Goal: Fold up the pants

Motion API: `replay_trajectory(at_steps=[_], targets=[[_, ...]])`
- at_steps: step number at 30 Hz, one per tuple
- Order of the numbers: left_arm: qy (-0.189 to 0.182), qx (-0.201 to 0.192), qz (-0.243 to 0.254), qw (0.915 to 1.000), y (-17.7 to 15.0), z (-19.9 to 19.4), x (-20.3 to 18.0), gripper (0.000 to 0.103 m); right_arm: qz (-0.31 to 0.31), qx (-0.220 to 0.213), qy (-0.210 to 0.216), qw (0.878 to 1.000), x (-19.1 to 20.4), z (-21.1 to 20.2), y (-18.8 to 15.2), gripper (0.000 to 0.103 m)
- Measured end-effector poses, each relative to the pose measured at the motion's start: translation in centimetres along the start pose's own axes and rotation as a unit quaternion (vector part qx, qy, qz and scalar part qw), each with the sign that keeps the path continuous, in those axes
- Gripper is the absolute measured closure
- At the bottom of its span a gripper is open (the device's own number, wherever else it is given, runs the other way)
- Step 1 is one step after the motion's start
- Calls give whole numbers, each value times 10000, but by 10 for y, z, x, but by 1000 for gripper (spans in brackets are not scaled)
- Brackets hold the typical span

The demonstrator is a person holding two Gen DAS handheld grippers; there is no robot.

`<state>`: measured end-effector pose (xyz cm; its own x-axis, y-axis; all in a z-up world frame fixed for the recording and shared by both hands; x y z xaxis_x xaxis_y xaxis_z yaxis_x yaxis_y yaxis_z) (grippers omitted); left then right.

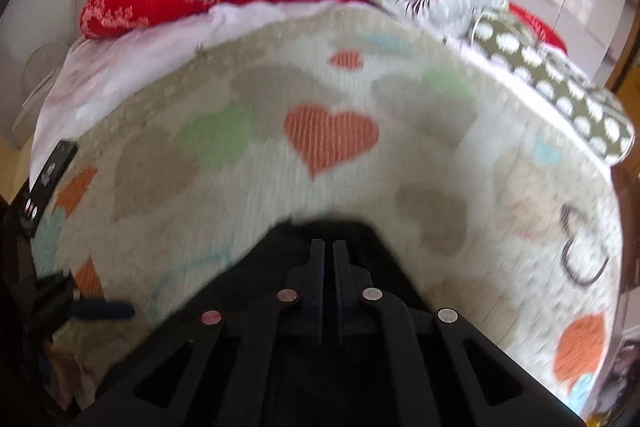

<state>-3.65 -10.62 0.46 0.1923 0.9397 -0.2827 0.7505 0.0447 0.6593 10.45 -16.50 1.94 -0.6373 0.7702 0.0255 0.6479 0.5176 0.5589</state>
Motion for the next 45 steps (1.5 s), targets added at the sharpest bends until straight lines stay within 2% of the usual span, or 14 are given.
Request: replay_trajectory(at_steps=[5, 8, 11, 15, 17, 19, 25, 31, 34, 37, 38, 40, 43, 45], targets=[[2, 56, -18, 10000, -1, 4, -1, 18, 353, 161, 10, 9992, -14, 26, -11, 103], [-12, 44, -42, 10000, 0, 3, 0, 18, 658, -178, 347, 9971, -17, 2, -4, 98], [4, 39, -28, 10000, 0, 3, 0, 18, 434, -183, 504, 9976, -11, -17, 0, 46], [13, 33, -36, 10000, 0, 3, -1, 18, 249, 414, 570, 9972, -6, 6, -16, 50], [30, 39, -38, 10000, 0, 4, 0, 18, 240, 693, 634, 9953, -1, 20, -33, 88], [43, 23, -43, 10000, 1, 3, 1, 18, -61, 625, 452, 9970, 8, 15, -30, 95], [173, -220, 39, 9996, 7, -2, -2, 18, -786, 242, -195, 9964, 18, 2, 8, 102], [113, 20, -4, 9999, 2, 10, -2, 18, 30, 187, -64, 9998, -10, 27, -14, 103], [115, -4, 20, 9999, 2, 8, -2, 18, 689, -393, -26, 9968, -25, -24, -13, 96], [129, -81, 34, 9999, 6, 0, 2, 18, 1023, -904, -179, 9905, -34, -86, -27, 71], [160, -139, 25, 9998, 8, -3, 3, 18, 1038, -968, -210, 9897, -33, -101, -36, 70], [272, -297, -36, 9992, 15, -8, 9, 18, 1143, -893, -216, 9892, -29, -115, -59, 65], [276, -347, -130, 9989, 20, -8, 13, 18, 1403, -700, -540, 9862, -33, -109, -94, 46], [279, -354, -141, 9989, 20, -5, 13, 18, 1725, -574, -623, 9814, -45, -95, -112, 45]])
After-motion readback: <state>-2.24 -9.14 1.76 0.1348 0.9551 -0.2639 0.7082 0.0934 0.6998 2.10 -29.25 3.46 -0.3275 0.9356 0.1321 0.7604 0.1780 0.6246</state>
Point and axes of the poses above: each gripper's, at about its wrist camera, not at the fingertips, and z roughly the way its jaws point, x to its left, y to its top, the point moved 6 cm from there along z, roughly the way its jaws point, and after that the axes turned 6 degrees about y, right-handed, at the moved point
